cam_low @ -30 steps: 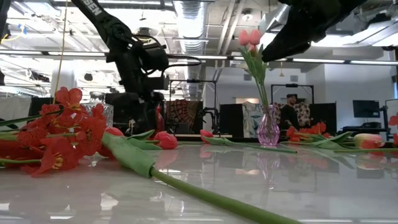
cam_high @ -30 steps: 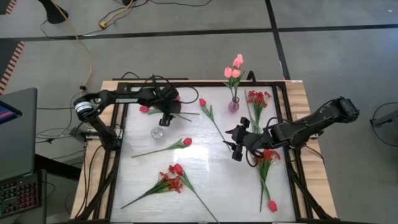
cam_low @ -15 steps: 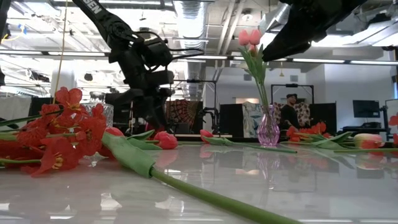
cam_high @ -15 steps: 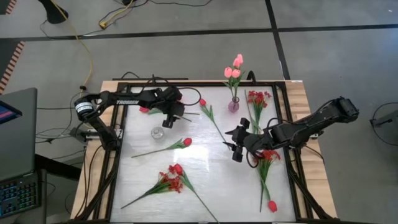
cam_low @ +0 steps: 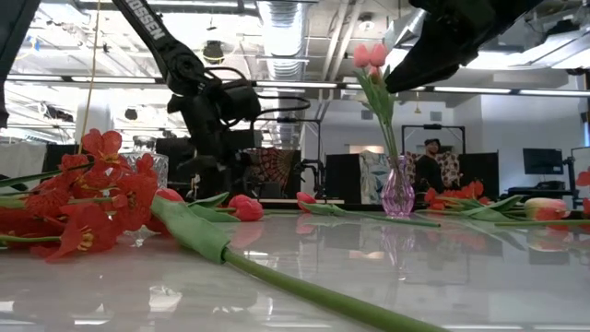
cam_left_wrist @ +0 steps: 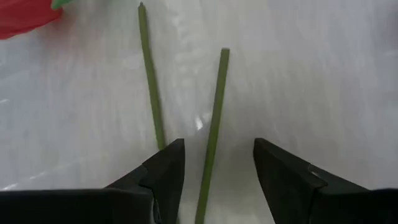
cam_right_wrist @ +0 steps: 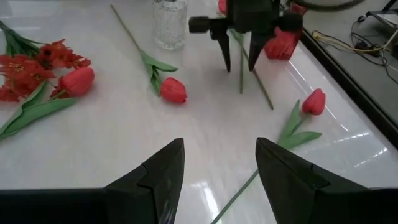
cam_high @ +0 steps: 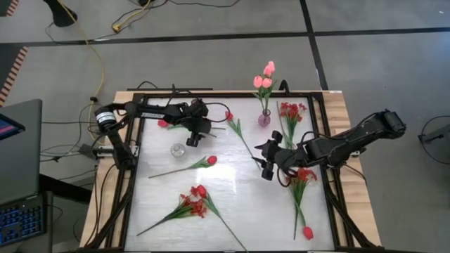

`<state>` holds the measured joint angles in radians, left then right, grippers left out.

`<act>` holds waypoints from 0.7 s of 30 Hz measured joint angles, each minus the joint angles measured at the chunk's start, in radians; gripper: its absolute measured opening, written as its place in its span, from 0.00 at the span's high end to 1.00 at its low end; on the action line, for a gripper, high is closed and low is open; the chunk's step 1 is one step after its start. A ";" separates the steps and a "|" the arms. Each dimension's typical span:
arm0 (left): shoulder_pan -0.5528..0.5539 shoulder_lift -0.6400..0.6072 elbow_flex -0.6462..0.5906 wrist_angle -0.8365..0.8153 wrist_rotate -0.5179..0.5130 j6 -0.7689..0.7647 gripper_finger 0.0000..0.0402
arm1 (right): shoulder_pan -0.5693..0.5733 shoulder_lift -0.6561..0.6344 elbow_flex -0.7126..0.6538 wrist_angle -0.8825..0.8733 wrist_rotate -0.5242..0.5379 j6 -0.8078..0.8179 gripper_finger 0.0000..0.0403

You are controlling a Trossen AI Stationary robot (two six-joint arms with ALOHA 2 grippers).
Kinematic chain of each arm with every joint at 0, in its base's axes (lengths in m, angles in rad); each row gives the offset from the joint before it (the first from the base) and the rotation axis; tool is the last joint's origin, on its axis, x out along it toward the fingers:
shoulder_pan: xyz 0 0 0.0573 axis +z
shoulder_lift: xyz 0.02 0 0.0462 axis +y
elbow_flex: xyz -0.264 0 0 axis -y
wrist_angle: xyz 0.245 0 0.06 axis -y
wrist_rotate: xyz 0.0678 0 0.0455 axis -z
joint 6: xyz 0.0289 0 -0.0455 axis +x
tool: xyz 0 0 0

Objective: Sort flowers into vase by color
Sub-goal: Put the pink tulip into the purple vase

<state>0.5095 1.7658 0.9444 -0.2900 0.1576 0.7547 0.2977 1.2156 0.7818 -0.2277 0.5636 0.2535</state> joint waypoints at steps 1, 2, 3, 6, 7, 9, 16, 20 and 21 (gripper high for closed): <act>0.002 0.007 0.001 0.005 -0.004 -0.004 0.55 | 0.000 0.000 0.000 0.000 0.000 0.000 0.44; 0.006 0.013 0.002 0.009 0.001 -0.005 0.55 | 0.001 0.000 0.000 0.000 0.000 0.000 0.44; 0.010 0.015 0.003 0.009 0.011 -0.005 0.55 | 0.001 0.000 0.000 0.000 0.000 0.000 0.44; 0.015 0.015 0.003 0.009 0.019 0.000 0.55 | 0.001 0.000 0.000 -0.001 0.000 0.000 0.44; 0.016 0.013 0.003 0.008 0.017 0.001 0.56 | 0.001 0.000 0.000 -0.001 0.000 0.000 0.44; 0.019 0.011 0.003 -0.003 0.017 0.004 0.58 | 0.001 0.000 0.000 -0.001 0.000 0.000 0.44; 0.024 0.017 0.005 -0.054 0.029 -0.022 0.76 | 0.003 0.000 0.000 0.001 -0.001 0.001 0.44; 0.024 0.017 0.003 -0.053 0.030 -0.056 0.90 | 0.003 0.000 0.000 0.001 -0.001 0.019 0.44; 0.024 0.017 0.003 -0.052 0.029 -0.058 0.94 | 0.003 0.000 0.000 0.002 -0.001 0.019 0.44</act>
<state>0.5339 1.7827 0.9474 -0.3418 0.1865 0.6962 0.3008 1.2156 0.7818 -0.2260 0.5625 0.2729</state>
